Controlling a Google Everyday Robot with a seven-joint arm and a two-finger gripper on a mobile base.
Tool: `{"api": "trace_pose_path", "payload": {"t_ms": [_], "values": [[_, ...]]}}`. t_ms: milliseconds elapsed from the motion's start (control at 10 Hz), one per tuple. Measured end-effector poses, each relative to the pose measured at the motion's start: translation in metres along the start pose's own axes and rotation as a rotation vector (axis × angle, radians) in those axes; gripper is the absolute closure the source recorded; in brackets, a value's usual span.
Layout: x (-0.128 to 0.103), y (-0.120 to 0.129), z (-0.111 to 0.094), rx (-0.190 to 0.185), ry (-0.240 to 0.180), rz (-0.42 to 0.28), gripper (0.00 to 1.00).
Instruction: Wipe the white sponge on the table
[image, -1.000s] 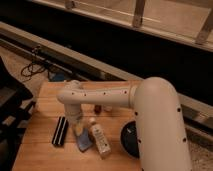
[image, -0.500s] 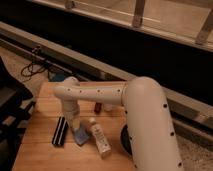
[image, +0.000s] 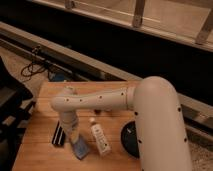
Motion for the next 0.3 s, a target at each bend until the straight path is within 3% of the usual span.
{"api": "trace_pose_path", "payload": {"t_ms": [300], "values": [[0.020,0.006,-0.009,0.021,0.019,0.055,0.90]]}}
